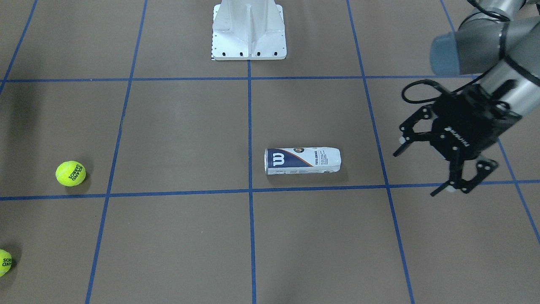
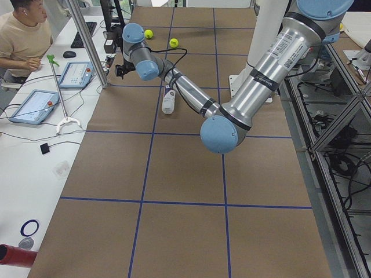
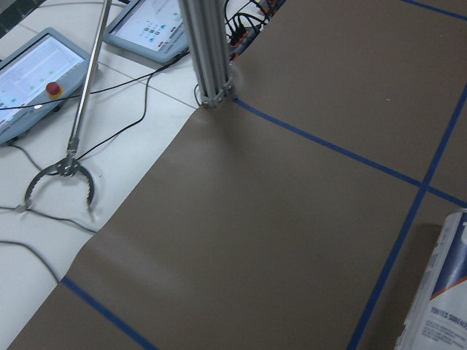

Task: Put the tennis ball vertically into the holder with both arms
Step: 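Move the left gripper down over the lying white Wilson can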

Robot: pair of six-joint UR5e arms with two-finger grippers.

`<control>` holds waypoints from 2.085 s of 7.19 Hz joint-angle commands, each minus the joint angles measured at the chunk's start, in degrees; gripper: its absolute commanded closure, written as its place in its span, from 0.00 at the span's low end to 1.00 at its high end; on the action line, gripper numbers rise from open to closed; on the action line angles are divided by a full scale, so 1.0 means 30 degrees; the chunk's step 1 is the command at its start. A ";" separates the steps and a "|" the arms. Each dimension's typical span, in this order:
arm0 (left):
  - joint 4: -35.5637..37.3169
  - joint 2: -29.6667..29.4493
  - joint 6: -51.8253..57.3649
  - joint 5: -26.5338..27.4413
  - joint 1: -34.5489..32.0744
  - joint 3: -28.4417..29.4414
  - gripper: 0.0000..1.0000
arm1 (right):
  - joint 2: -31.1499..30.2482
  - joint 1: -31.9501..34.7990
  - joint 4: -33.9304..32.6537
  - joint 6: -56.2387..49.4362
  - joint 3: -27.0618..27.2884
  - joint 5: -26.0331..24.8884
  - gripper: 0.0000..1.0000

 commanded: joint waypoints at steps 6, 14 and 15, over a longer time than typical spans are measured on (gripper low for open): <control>0.4900 -0.2887 0.4700 0.8020 0.8612 0.0452 0.00 | -0.0014 0.0000 0.0088 0.0791 -0.0029 0.0029 0.00; 0.4725 -0.4117 0.4495 0.9993 1.0464 0.3645 0.00 | -0.0014 0.0000 0.0117 0.0791 -0.0029 -0.0001 0.00; 0.4724 -0.4263 0.4495 0.9993 1.0494 0.3938 0.00 | -0.0014 0.0000 0.0146 0.0791 -0.0029 0.0028 0.00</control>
